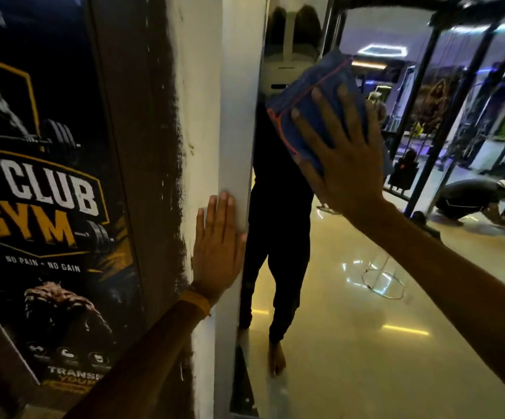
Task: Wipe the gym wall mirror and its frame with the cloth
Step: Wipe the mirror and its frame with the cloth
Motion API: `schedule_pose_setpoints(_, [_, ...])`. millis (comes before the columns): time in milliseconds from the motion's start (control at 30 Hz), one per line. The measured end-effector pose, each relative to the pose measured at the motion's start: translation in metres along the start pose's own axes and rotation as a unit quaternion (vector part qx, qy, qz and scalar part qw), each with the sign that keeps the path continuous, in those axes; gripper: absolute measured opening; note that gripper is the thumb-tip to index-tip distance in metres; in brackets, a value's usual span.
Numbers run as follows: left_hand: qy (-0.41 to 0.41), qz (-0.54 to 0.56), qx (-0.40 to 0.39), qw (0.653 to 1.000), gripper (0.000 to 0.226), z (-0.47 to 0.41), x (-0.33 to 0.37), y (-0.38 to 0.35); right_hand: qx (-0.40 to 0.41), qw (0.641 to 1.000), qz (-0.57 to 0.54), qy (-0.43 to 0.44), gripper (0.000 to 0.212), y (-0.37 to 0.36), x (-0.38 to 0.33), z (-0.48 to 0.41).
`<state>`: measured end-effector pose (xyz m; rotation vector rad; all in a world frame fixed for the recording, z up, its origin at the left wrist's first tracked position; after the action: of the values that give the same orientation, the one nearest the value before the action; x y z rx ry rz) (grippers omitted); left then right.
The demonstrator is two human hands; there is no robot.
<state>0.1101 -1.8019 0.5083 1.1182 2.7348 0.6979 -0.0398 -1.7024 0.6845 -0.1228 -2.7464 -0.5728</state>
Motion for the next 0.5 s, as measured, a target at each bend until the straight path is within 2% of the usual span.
schedule_pose_setpoints(67, [-0.013, 0.012, 0.009, 1.000, 0.065, -0.046, 0.004, 0.020, -0.002, 1.000, 0.004, -0.002, 0.057, -0.001, -0.011, 0.002])
schedule_pose_setpoints(200, [-0.052, 0.015, 0.012, 0.998, 0.063, -0.091, 0.000, 0.055, -0.124, 0.982, 0.039, 0.137, 0.069, -0.044, -0.061, 0.093])
schedule_pose_setpoints(300, [-0.093, -0.019, 0.004, 0.995, 0.060, -0.097, -0.006, 0.071, -0.154, 0.965, 0.042, 0.207, 0.066, -0.033, -0.043, 0.087])
schedule_pose_setpoints(367, [-0.082, -0.020, 0.003, 0.996, 0.060, -0.113, -0.010, 0.083, -0.114, 0.977, 0.019, 0.176, 0.061, -0.007, -0.015, 0.038])
schedule_pose_setpoints(500, [-0.088, 0.014, 0.002, 0.996, 0.062, -0.165, 0.009, 0.104, -0.021, 1.000, -0.005, 0.004, 0.060, 0.045, 0.049, -0.042])
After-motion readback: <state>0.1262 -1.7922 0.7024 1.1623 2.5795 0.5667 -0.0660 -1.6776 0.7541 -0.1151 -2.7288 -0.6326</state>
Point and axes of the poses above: each hand's wrist, its own z-axis away from the middle knuckle, its own y-axis out of the back of the hand, x = y × z, the point moved 9 cm from there along -z, towards the middle knuckle, and after that the axes turned 15 degrees about -z, right-handed, at the moved point
